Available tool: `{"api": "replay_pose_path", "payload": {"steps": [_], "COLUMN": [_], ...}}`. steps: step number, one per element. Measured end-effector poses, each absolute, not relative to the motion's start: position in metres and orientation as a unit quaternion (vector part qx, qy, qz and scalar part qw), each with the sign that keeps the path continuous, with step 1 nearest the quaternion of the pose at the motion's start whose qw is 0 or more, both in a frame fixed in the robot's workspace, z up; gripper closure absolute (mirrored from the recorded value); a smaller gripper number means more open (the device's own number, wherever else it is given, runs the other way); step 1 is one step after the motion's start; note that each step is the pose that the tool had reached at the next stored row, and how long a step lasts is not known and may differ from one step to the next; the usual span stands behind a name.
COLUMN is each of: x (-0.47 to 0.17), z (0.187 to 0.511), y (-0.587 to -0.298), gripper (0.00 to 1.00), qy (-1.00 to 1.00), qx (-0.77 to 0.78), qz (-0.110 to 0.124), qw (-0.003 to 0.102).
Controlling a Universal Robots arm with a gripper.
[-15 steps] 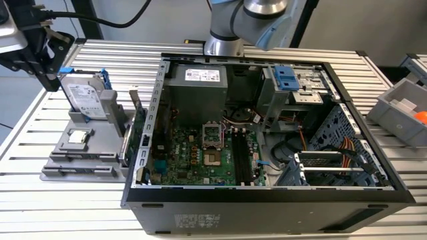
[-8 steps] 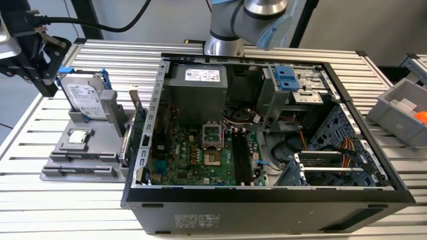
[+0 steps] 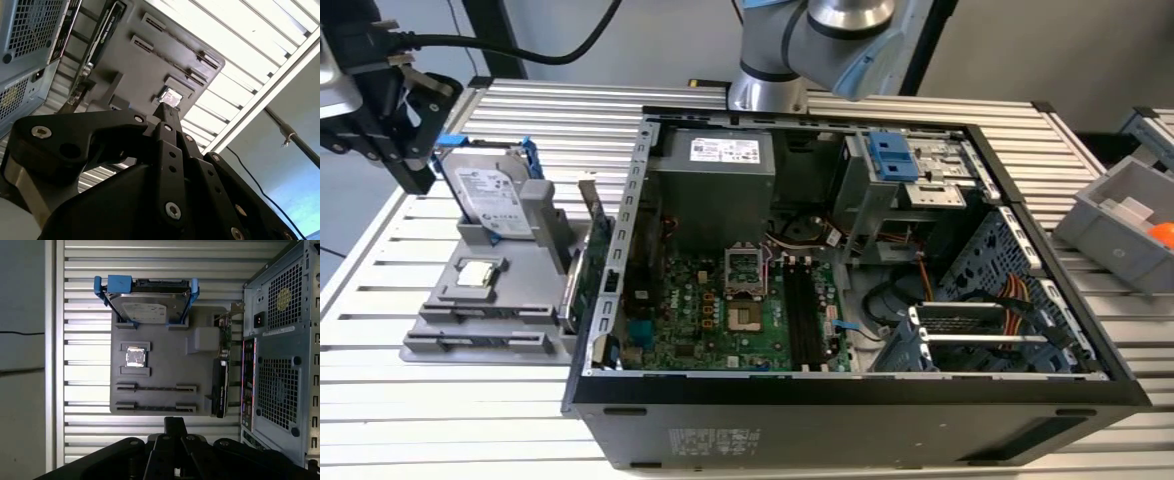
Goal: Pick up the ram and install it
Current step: 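Reach for the ram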
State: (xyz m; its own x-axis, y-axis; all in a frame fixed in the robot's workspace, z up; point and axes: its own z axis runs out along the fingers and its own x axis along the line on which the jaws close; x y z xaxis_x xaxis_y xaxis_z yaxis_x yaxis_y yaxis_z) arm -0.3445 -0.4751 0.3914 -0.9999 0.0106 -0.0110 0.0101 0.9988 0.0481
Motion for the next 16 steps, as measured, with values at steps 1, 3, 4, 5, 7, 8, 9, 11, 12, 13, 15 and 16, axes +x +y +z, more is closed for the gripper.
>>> {"api": "replay_pose_path", "payload": {"steps": [1, 3, 4, 5, 7, 8, 9, 11, 12, 13, 15, 16], "x": [-0.3445, -0.3449, -0.3449, -0.3450, -0.3450, -0.3450, -0.3450, -0.3451, -0.3451, -0.3451, -0.3452, -0.3452], "z": [0.3914, 0.3914, 0.3914, 0.3914, 0.3914, 0.3914, 0.3914, 0.3914, 0.3914, 0.3914, 0.3914, 0.3914], "y": [-0.4752, -0.4752, -0.4751, -0.4751, -0.4751, -0.4752, -0.4752, -0.4751, -0.4751, -0.4751, -0.4751, -0.4751], "gripper": [1.00, 1.00, 1.00, 1.00, 1.00, 1.00, 1.00, 1.00, 1.00, 1.00, 1.00, 1.00], "qy": [1.000, 1.000, 1.000, 1.000, 1.000, 1.000, 1.000, 1.000, 1.000, 1.000, 1.000, 1.000], "qx": [0.005, 0.005, 0.005, 0.005, 0.005, 0.005, 0.005, 0.005, 0.005, 0.004, 0.001, 0.000], "qz": [0.024, 0.024, 0.024, 0.024, 0.024, 0.024, 0.024, 0.024, 0.024, 0.024, 0.024, 0.024], "qw": [0.006, 0.006, 0.006, 0.006, 0.006, 0.006, 0.006, 0.006, 0.006, 0.006, 0.006, 0.005]}}
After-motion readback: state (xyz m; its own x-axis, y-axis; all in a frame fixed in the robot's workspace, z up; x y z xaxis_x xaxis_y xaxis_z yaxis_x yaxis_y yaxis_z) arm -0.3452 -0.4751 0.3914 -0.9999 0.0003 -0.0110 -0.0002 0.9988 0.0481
